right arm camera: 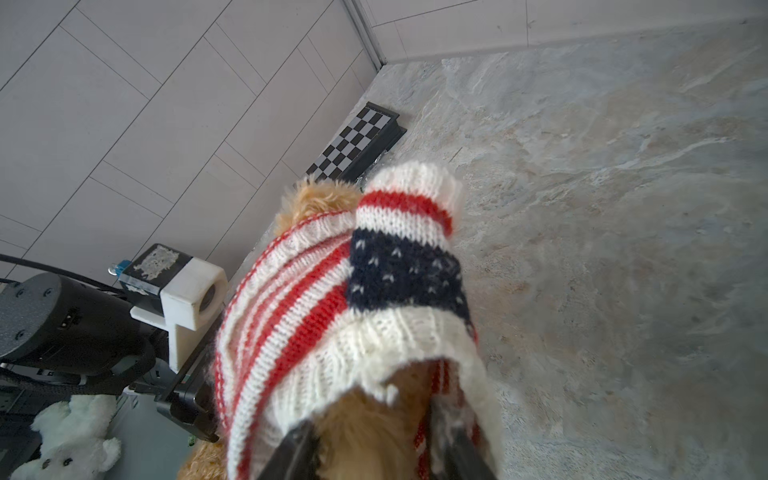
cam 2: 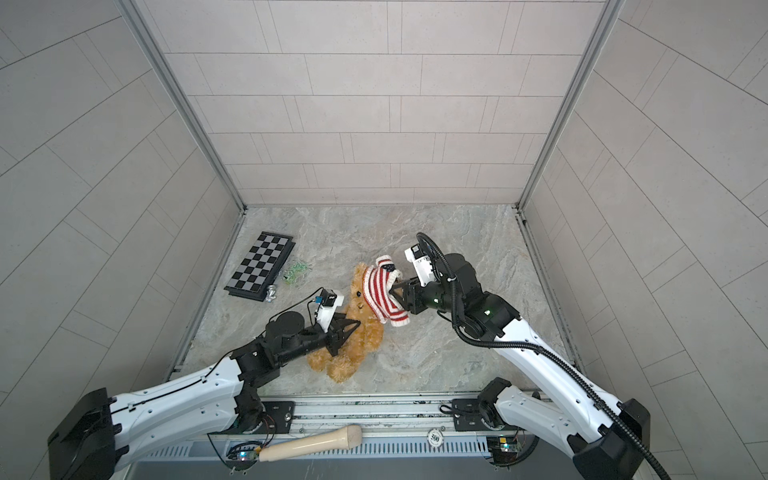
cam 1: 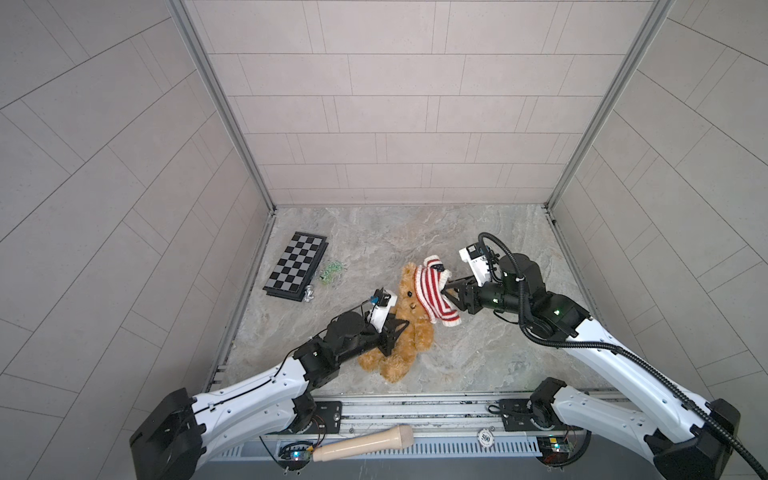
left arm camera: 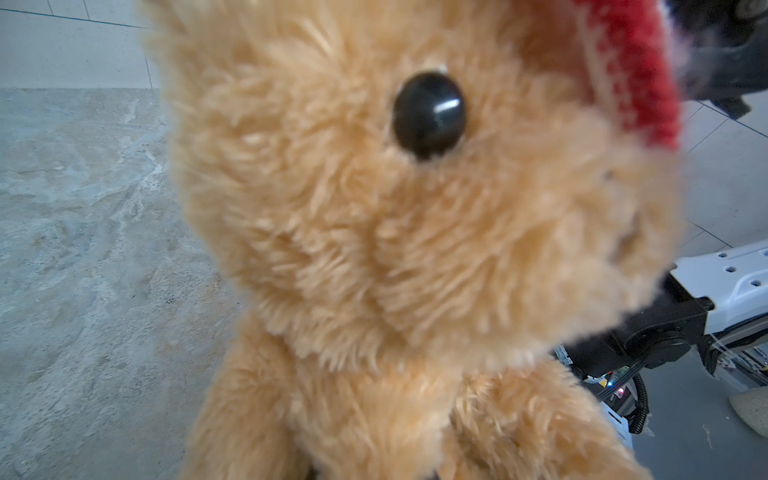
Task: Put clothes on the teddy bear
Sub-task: 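Pull the sweater down over the bear's head with the right gripper while the left holds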
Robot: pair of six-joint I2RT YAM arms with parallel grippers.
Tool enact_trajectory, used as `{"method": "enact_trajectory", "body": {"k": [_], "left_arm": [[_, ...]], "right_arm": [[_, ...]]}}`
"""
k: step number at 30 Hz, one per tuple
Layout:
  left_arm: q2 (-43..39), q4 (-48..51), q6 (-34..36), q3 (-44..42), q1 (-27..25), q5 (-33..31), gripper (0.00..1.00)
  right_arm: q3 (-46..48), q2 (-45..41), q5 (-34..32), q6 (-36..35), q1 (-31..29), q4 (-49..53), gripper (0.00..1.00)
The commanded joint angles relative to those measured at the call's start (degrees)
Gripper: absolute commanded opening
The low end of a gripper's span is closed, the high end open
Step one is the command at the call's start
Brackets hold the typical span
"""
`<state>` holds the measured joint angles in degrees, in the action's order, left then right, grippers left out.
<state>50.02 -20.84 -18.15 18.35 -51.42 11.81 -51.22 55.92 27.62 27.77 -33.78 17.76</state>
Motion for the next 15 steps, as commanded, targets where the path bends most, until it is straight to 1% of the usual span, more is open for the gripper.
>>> {"method": "enact_trajectory", "body": {"k": [1, 4, 6, 8, 11, 15], "left_arm": [[-1.15, -2.72, 0.83, 0.64, -0.20, 2.45, 0.00], [-1.09, -2.19, 1.27, 1.05, -0.20, 3.08, 0.00], [-1.04, -1.80, 1.45, 1.25, -0.25, 2.90, 0.00], [-0.92, -1.06, 1.55, 1.50, -0.21, 1.59, 0.00], [-0.64, 0.59, 1.88, 1.95, -0.25, -2.15, 0.00], [1.29, 2.54, 2.59, 3.77, -0.18, -6.07, 0.00]], "right_arm": [[-0.19, 0.74, 3.22, 1.09, -0.13, -3.47, 0.45], [-0.54, 1.57, 4.44, 1.08, -0.50, -4.46, 0.44], [-0.71, 1.96, 5.05, 0.89, -0.58, -4.84, 0.40], [-0.96, 2.38, 5.43, 0.26, -0.59, -4.73, 0.34], [-1.05, 2.62, 5.47, -1.03, -0.59, -4.40, 0.24], [-1.46, 4.04, 5.94, -2.44, -0.59, -4.31, 0.13]]}}
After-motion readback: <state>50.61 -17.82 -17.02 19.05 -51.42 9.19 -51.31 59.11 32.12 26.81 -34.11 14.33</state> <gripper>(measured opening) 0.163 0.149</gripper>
